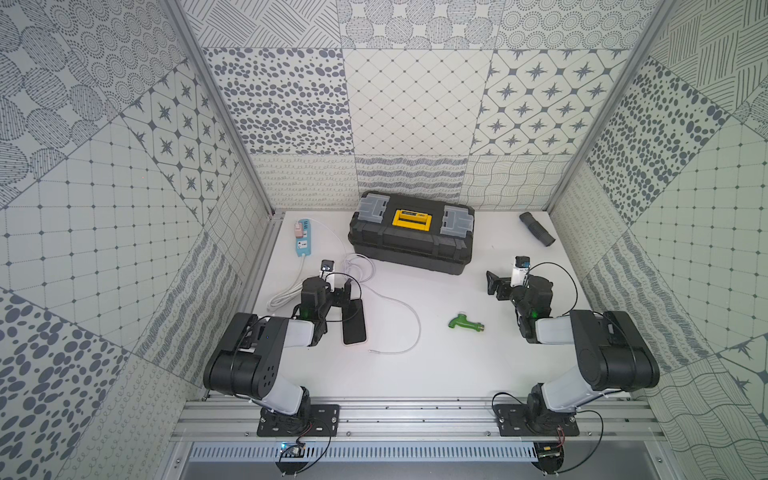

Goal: Plug the charging cable into the phone
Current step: Pick up the charging cable from the center of the board.

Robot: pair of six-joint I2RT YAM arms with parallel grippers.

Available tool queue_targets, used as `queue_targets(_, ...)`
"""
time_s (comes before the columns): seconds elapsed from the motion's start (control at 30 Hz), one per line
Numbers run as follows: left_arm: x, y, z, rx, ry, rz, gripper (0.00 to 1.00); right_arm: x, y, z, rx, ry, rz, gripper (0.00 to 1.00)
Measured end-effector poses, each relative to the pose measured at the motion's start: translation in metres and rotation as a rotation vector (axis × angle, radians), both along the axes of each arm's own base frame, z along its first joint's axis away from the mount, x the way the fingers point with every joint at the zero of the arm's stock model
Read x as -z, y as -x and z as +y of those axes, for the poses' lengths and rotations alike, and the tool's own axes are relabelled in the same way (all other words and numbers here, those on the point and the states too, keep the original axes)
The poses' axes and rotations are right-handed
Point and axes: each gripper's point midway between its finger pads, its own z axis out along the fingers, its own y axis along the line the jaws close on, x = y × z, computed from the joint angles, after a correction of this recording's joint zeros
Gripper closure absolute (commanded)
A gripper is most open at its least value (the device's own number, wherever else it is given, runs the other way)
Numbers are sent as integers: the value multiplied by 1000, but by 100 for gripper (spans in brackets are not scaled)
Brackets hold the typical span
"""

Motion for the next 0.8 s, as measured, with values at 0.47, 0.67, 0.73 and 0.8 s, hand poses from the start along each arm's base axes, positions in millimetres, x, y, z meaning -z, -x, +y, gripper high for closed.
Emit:
queue_targets(0.47,-88,-23,20,-168,70,-23,3,-70,-30,-42,311,-158,164,3)
queue_targets(0.67,-82,-10,25,-227,96,79,3,-68,-38,-28,278,-261,338,3)
queue_targets(0.73,-83,-7,27,-247,111,107,3,-58,-33,-22,267,-297,403,3)
queue_targets(0.8,-86,-6,27,-261,127,131,3,-47,-26,-16,263,-338,465,3)
